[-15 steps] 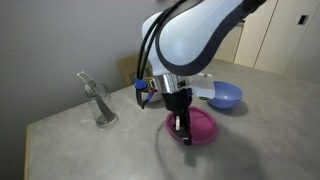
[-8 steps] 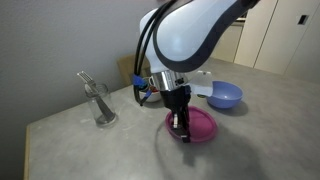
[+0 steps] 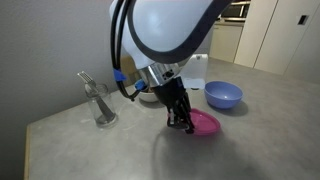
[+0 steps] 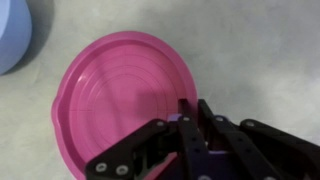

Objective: Put the plate on the blue bowl

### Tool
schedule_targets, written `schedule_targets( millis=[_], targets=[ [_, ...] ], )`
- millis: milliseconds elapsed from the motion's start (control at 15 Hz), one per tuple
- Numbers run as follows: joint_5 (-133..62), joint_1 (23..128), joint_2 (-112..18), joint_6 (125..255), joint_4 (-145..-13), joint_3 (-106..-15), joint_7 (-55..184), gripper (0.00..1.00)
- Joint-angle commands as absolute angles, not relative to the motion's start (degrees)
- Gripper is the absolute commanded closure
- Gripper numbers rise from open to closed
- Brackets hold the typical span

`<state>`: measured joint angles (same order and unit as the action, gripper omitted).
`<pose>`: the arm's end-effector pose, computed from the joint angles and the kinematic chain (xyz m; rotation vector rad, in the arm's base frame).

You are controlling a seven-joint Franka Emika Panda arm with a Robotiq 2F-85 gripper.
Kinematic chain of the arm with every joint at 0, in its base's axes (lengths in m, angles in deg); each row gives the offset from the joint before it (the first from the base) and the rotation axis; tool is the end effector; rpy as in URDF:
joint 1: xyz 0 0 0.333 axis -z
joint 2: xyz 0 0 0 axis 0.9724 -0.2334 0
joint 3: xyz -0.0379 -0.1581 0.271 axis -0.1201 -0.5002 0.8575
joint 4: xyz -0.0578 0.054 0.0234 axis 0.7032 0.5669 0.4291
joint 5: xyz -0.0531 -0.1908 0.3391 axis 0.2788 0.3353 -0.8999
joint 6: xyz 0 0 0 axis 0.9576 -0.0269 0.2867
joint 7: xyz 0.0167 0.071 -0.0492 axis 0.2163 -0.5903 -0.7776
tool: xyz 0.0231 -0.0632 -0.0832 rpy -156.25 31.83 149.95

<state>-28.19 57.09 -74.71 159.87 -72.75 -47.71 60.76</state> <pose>0.5942 0.2875 0.1910 2.8129 0.7889 -0.6117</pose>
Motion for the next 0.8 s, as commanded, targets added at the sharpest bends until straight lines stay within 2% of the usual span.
schedule_targets(
  millis=[0, 267, 467, 533, 600, 733],
  targets=[
    [-24.9, 54.1, -74.8, 152.8, -68.7, -49.7, 65.0, 0.97],
    [-22.9, 52.7, -75.7, 147.4, -64.9, -50.2, 67.9, 0.97],
    [-23.7, 53.8, -75.9, 148.4, -64.6, -49.1, 65.6, 0.97],
    [-24.6, 55.0, -75.7, 150.6, -65.3, -48.3, 63.4, 0.63],
    [-25.2, 55.6, -75.7, 152.2, -65.8, -47.9, 61.8, 0.61],
    [-26.9, 57.3, -75.9, 156.5, -66.9, -46.9, 57.3, 0.48]
  ],
)
